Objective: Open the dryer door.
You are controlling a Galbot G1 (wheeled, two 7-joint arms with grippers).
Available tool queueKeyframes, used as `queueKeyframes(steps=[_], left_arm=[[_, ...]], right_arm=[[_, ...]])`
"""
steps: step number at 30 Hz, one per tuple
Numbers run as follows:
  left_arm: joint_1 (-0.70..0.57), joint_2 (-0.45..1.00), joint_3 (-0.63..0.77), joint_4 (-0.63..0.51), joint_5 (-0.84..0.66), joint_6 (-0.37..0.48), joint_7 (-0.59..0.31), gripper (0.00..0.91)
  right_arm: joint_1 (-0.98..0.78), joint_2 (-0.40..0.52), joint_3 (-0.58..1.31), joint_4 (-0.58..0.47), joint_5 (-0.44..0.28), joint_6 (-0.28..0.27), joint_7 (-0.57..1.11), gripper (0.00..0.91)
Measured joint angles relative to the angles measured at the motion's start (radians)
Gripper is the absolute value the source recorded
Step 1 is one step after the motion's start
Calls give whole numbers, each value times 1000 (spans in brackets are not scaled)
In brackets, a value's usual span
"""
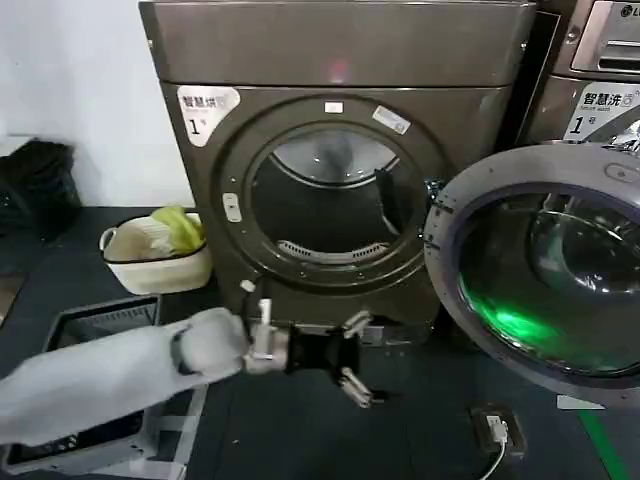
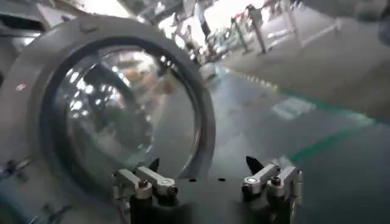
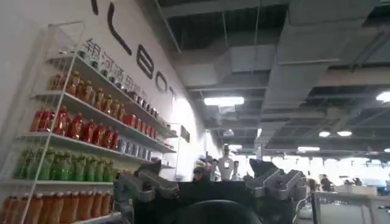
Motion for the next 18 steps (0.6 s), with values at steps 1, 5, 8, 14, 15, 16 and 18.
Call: queueKeyframes(steps=[1, 5, 8, 14, 15, 16, 18], left_arm=[[-6, 16, 6, 2, 15, -16, 4, 907], [-43, 86, 48, 25, 73, -90, 57, 907], [-68, 134, 75, 42, 100, -121, 92, 907], [-105, 228, 94, 117, 172, -208, 202, 907], [-110, 234, 94, 135, 186, -223, 228, 907], [-113, 239, 94, 154, 194, -237, 253, 907], [-121, 242, 94, 201, 205, -251, 292, 907]], right_arm=[[2, 0, -3, 1, -2, 2, -1, 907], [7, -3, -6, 1, -6, 6, -2, 907], [7, -5, -6, -8, -7, 10, -3, 907], [8, -14, -7, -24, -7, 20, -6, 907], [10, -15, -9, -25, -5, 24, -7, 907], [11, -16, -11, -26, -5, 26, -8, 907], [12, -21, -14, -29, -5, 26, -8, 907]])
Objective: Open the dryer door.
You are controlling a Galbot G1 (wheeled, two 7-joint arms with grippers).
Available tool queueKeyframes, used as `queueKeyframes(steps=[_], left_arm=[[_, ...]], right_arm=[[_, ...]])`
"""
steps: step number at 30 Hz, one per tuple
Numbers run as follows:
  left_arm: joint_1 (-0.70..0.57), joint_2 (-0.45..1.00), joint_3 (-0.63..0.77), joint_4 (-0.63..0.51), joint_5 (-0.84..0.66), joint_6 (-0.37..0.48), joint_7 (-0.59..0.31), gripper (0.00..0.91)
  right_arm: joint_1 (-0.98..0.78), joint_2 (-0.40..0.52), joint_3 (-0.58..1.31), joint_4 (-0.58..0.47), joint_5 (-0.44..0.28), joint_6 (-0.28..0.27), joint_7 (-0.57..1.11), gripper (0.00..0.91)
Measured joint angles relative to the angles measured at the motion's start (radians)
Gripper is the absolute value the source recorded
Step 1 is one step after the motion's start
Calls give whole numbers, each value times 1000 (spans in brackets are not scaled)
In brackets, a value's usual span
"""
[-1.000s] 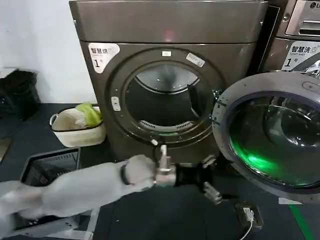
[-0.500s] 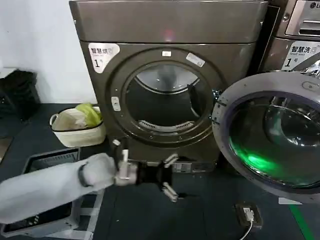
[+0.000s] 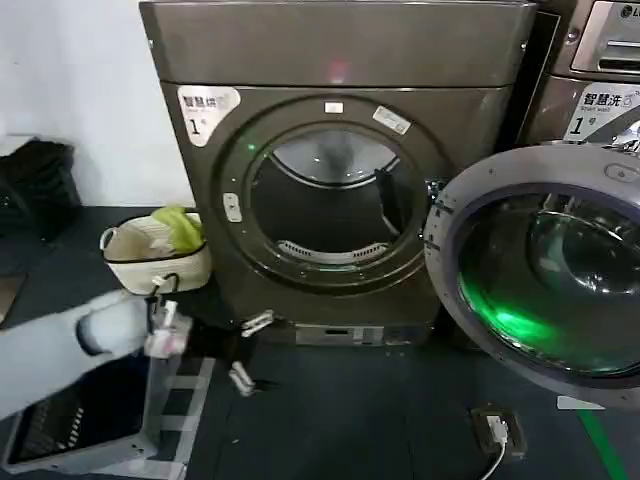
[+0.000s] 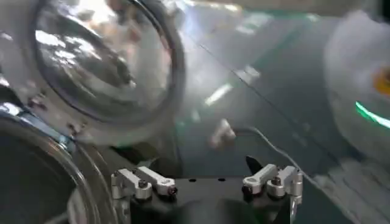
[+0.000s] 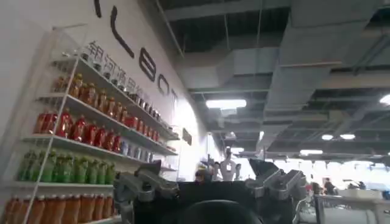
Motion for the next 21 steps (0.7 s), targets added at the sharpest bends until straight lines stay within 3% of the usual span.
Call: queueKeyframes(steps=[11, 21], left_arm=[[-20, 10, -16, 301, 72, -90, 145, 907], [-56, 60, -38, 473, 111, -187, 208, 907]], right_arm=[[-5, -16, 0, -24, 1, 1, -2, 907], [6, -18, -12, -30, -1, 2, -2, 907]])
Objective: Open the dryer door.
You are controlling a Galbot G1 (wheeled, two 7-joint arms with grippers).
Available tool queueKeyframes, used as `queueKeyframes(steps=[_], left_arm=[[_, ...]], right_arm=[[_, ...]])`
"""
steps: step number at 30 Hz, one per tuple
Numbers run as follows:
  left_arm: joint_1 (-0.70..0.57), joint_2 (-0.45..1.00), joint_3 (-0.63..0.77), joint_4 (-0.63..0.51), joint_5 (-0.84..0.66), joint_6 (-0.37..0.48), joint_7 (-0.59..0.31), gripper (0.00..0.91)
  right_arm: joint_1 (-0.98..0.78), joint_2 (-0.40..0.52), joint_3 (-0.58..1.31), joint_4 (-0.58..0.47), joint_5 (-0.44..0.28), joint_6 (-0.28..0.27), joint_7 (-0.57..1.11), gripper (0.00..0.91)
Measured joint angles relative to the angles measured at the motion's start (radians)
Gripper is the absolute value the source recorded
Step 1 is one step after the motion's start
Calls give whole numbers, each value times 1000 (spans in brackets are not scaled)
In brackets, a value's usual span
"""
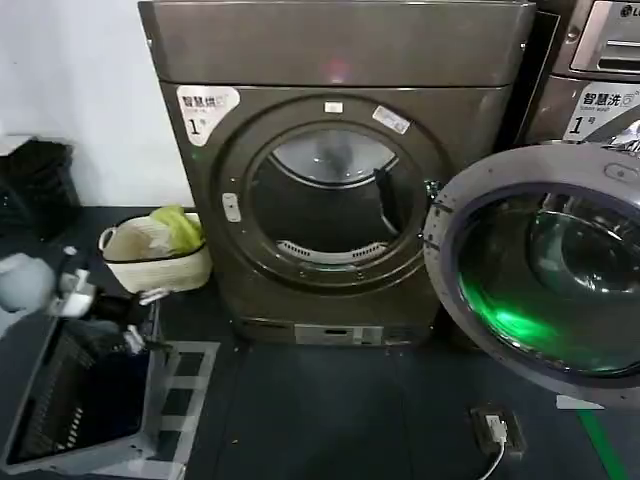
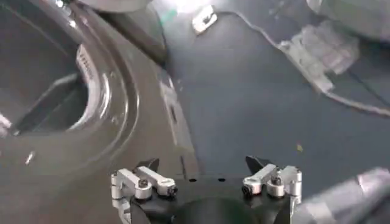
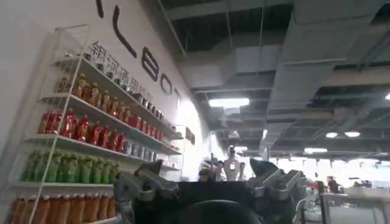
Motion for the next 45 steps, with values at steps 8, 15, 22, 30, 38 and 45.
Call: queueKeyframes(steps=[8, 15, 22, 30, 38, 45], left_arm=[[-8, 62, -42, 69, 18, -49, 48, 907], [-8, 73, -59, 128, 50, -84, 80, 907], [-14, 62, -72, 194, 54, -118, 129, 907], [-14, 30, -88, 295, 105, -137, 157, 907], [-38, -13, -90, 388, 192, -137, 200, 907], [-60, -41, -90, 460, 185, -137, 245, 907]], right_arm=[[16, -8, -13, -8, -7, 1, 0, 907], [27, -18, -19, -16, -16, 2, 0, 907], [30, -19, -22, -19, -20, 3, 1, 907], [28, -21, -23, -20, -19, 4, 1, 907], [28, -22, -23, -25, -19, 6, 0, 907], [31, -26, -24, -27, -19, 7, 0, 907]])
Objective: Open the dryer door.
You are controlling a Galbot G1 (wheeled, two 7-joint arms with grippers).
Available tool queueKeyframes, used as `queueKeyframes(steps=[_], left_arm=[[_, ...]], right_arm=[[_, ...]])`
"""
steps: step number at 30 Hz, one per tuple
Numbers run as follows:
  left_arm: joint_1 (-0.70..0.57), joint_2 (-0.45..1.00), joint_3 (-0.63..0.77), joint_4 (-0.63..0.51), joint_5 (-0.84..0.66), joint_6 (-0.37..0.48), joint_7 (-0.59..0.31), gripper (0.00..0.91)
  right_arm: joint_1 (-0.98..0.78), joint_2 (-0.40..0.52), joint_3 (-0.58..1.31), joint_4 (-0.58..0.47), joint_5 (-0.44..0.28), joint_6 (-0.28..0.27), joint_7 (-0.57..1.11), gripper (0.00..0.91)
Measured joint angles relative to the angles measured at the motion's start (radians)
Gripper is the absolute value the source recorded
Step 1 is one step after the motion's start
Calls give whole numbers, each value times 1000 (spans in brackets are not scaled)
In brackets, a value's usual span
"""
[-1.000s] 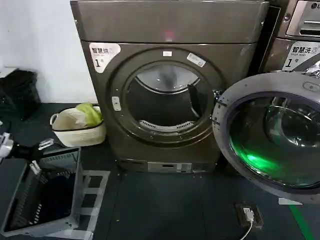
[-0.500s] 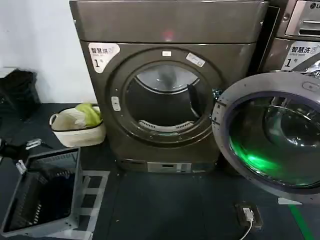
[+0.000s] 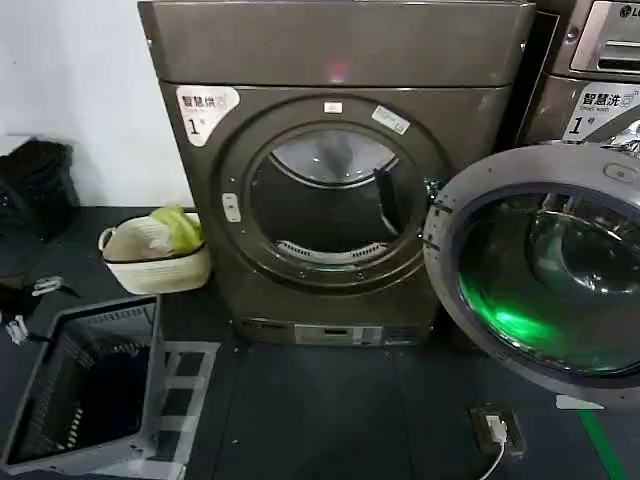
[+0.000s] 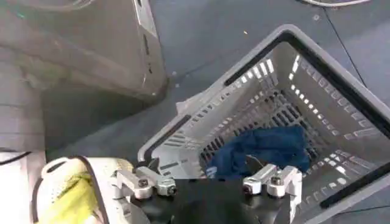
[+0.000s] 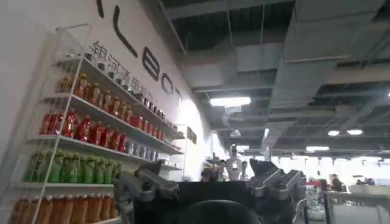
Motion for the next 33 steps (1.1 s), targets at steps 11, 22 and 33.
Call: queueKeyframes(steps=[11, 22, 33], left_arm=[[-17, -20, 0, 38, -36, 0, 14, 907], [-18, -22, 0, 39, -49, 0, 8, 907], [-18, -30, 0, 43, -52, 0, 33, 907]], right_arm=[[2, -3, -2, -1, 0, 0, 0, 907], [2, -2, -1, 1, 0, 0, -1, 907], [4, -2, -2, 2, -1, 0, -1, 907]])
